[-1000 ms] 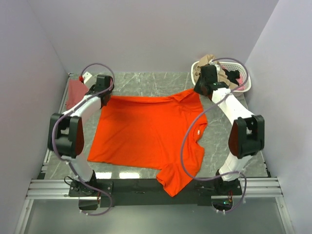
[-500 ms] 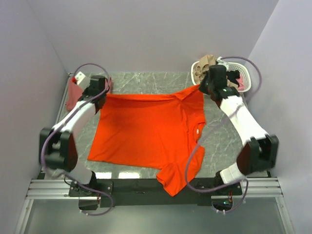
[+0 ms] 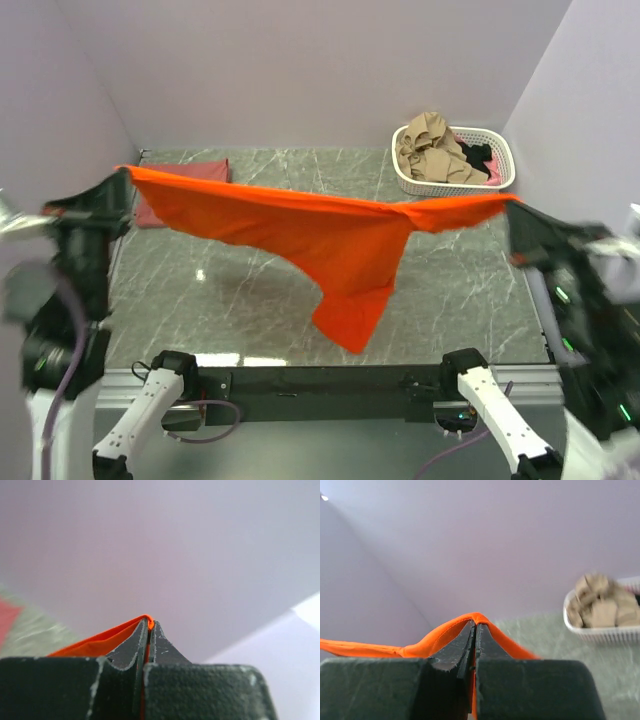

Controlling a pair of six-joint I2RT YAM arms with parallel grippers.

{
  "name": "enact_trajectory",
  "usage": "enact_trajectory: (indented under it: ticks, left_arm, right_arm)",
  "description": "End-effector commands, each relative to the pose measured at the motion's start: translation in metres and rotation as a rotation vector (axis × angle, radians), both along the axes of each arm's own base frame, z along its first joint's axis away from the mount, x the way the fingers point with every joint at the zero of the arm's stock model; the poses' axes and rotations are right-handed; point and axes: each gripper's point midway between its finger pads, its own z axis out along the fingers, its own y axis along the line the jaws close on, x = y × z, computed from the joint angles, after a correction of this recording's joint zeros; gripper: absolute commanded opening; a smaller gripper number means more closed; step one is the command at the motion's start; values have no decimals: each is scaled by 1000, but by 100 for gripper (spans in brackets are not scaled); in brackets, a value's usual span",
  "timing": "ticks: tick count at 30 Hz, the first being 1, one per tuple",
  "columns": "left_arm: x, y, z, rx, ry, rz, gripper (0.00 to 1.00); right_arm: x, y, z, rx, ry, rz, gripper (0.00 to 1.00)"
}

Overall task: Fold and stack the t-shirts
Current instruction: Flatten the tshirt out

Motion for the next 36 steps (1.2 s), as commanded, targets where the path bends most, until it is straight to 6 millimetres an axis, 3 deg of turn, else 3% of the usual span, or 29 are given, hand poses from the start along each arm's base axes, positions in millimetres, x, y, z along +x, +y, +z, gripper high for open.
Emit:
enact_trajectory:
  ticks: [1,3,4,7,10,12,14,15,16,17,18,19,20,21,22,23,24,25,26,27,29,30,31,32,34,35,36]
  left_arm:
    - [-63,-19,58,62,-176,-152,0]
    - [-97,-19,85,74,-259,-172,0]
    - [-106,-18,93,84,-277,-175,1]
    - [-129,-19,115,102,-330,-193,1]
    - [-126,-18,125,104,-326,-181,0]
    - [-104,-21,120,99,-282,-179,0]
    - [-76,-22,110,95,-227,-166,1]
    - [-55,-22,94,93,-174,-153,0]
    - [-39,-21,84,89,-142,-136,0]
    - [-14,-14,69,78,-79,-79,1]
    - [12,-12,40,82,3,-52,1]
    - [30,-8,19,84,60,-18,0]
    - [53,-8,-3,84,119,1,0]
    - [76,-8,-50,95,229,16,0]
    - [88,-10,-73,104,274,14,1]
    - [105,-13,-92,103,293,8,1]
    - [119,-16,-140,116,370,3,1]
    - [128,-17,-160,119,392,5,1]
    - [145,-18,-176,115,390,16,1]
    - [151,-16,-212,131,452,28,1]
    - [167,-17,-243,144,488,37,1]
    - [182,-18,-273,154,537,38,1]
    - [190,-17,-289,167,571,49,1]
    - [202,-18,-326,186,661,52,0]
    - [220,-16,-346,209,730,73,1]
    - [230,-18,-381,236,819,68,0]
    - [246,-20,-375,239,815,68,0]
  right_arm:
    - [-64,-9,42,-21,-133,16,0]
    - [-93,-11,57,-25,-194,37,0]
    - [-115,-14,73,-18,-255,44,0]
    - [-143,-21,94,-15,-329,26,0]
    - [-143,-35,105,11,-355,-44,0]
    - [-124,-41,105,18,-324,-98,0]
    - [-87,-46,94,16,-242,-160,0]
    - [-72,-46,91,15,-220,-177,0]
    - [-35,-47,71,3,-131,-219,0]
    - [-16,-47,60,-4,-89,-241,0]
    - [2,-49,51,1,-62,-272,0]
    - [37,-46,17,-23,36,-293,0]
    - [52,-50,0,-29,73,-330,0]
    - [66,-49,-5,-17,55,-344,0]
    - [91,-46,-51,-47,142,-351,0]
    - [102,-43,-68,-53,163,-351,0]
    - [115,-40,-72,-42,129,-346,0]
    - [137,-34,-118,-77,212,-334,0]
    - [148,-30,-134,-91,231,-322,0]
    - [161,-24,-144,-96,232,-293,0]
    - [191,-15,-200,-151,355,-265,0]
    - [202,-11,-212,-161,376,-254,0]
    - [211,-7,-228,-173,412,-235,0]
    - [227,-2,-261,-196,494,-225,0]
    - [248,4,-300,-219,595,-206,0]
    - [254,6,-312,-221,632,-201,0]
    - [260,7,-321,-228,660,-196,0]
